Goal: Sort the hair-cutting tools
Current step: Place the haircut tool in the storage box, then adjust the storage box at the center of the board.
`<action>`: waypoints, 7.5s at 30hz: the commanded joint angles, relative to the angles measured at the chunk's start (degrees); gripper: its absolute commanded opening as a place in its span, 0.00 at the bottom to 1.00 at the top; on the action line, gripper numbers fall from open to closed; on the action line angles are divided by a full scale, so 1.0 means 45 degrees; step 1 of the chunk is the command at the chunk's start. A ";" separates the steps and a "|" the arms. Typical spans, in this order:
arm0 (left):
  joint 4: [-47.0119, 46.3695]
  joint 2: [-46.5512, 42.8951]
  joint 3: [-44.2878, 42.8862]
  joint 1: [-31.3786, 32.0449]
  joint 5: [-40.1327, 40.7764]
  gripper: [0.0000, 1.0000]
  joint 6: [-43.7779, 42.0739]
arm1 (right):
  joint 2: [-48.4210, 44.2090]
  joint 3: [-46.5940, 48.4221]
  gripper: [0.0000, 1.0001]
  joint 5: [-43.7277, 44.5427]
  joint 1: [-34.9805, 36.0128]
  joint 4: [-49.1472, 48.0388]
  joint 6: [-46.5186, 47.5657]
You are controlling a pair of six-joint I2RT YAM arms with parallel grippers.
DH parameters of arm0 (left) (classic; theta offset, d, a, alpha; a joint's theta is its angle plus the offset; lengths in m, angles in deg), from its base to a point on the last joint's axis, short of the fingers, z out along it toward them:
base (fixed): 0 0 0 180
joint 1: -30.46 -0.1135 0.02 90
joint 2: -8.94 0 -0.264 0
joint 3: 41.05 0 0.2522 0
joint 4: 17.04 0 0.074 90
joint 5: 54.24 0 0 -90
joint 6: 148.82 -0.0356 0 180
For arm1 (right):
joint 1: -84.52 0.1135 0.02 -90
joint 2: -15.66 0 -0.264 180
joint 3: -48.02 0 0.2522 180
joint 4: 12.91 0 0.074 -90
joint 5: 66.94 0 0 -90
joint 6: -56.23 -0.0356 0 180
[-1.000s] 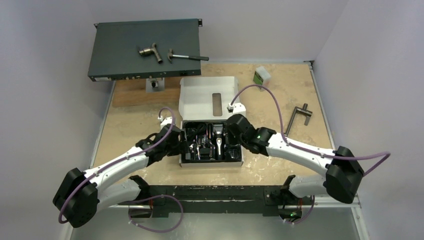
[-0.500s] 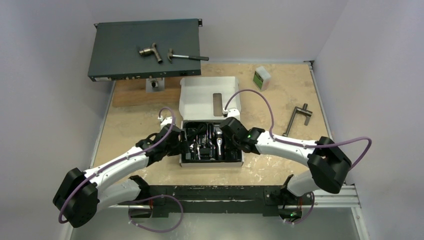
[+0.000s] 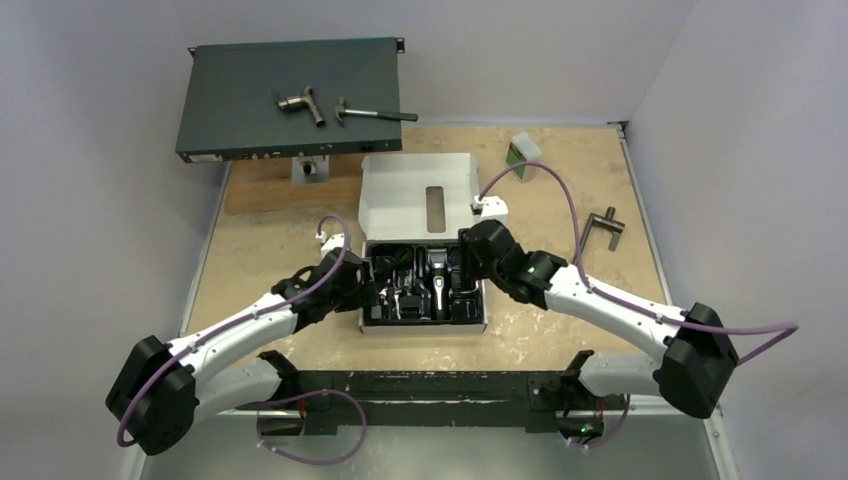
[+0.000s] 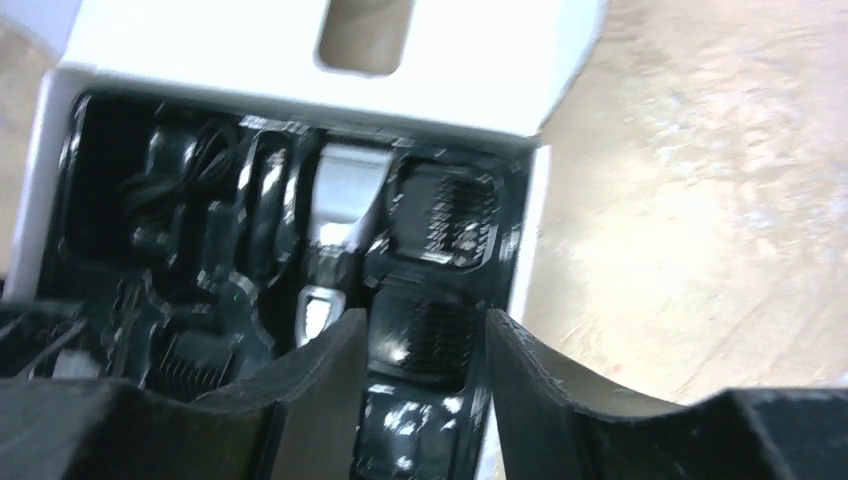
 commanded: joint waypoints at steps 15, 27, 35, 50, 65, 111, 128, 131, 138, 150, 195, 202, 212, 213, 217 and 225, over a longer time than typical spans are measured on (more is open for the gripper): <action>0.1315 -0.1438 0.1081 -0.0276 0.0198 0.82 0.0900 | 0.1450 -0.1903 0.51 -0.4310 -0.4455 -0.4624 -0.0731; 0.3392 -0.3448 0.1280 -0.0335 0.0456 0.83 0.1543 | 0.1312 -0.3646 0.46 -0.5728 -0.4161 -0.5851 -0.1515; 0.4564 -0.4341 0.1403 -0.0340 0.0469 0.85 0.2614 | 0.1267 -0.3586 0.46 -0.5494 -0.2411 -0.5936 -0.1904; 0.6632 -0.7263 0.0847 -0.0342 0.2070 1.00 0.3507 | -0.0551 -0.1890 0.60 -0.4165 -0.4724 -0.5024 -0.1594; 0.4846 -0.6990 0.1225 -0.0333 0.0884 1.00 0.3183 | 0.4549 0.0946 0.66 -0.7864 -0.5843 -0.8627 -0.2177; 0.4805 -0.5094 0.1713 -0.0340 0.0982 0.98 0.3818 | 0.6658 0.2220 0.55 -0.8718 -0.3305 -0.9614 -0.0465; 0.2185 -0.3503 0.1421 -0.0312 -0.0140 0.94 0.2409 | 0.3274 -0.1105 0.14 -0.4172 -0.3353 -0.5974 -0.0841; 0.1840 -0.3369 0.1429 -0.0303 -0.0199 0.93 0.2250 | 0.2165 -0.1943 0.12 -0.3696 -0.3364 -0.5764 -0.1003; 0.1351 -0.3130 0.1690 -0.0311 -0.0352 0.94 0.2203 | 0.0205 -0.3383 0.14 -0.3896 -0.3328 -0.7023 0.0053; 0.0333 -0.1938 0.1472 -0.0323 -0.1489 0.94 0.1594 | -0.3260 -0.4964 0.07 -0.2162 -0.3345 -0.5308 -0.0733; 0.3019 -0.6139 0.2686 0.0029 0.0744 0.99 0.4687 | -0.5000 -0.7969 0.00 -0.8242 -0.3293 -1.3064 0.0923; 0.4161 -0.7439 0.2880 0.0009 0.1686 1.00 0.5852 | -0.2160 -0.6601 0.00 -0.8867 -0.2924 -1.4952 0.1123; 0.6635 -0.8027 0.2555 0.0009 0.3308 1.00 0.8348 | 0.2496 -0.3613 0.00 -0.9131 -0.1907 -1.5925 0.1474; 0.6970 -0.8108 0.2499 0.0009 0.3425 1.00 0.8584 | 0.2883 -0.3357 0.00 -0.9180 -0.1873 -1.6039 0.1449; 0.8531 -0.8845 0.2325 0.0009 0.3965 1.00 0.9660 | 0.4456 -0.2265 0.00 -0.9571 -0.1775 -1.6356 0.1328; 1.0598 -1.1073 0.2274 0.0009 0.4633 1.00 1.1077 | 0.6660 0.0190 0.09 -1.0235 -0.1496 -1.5513 0.1505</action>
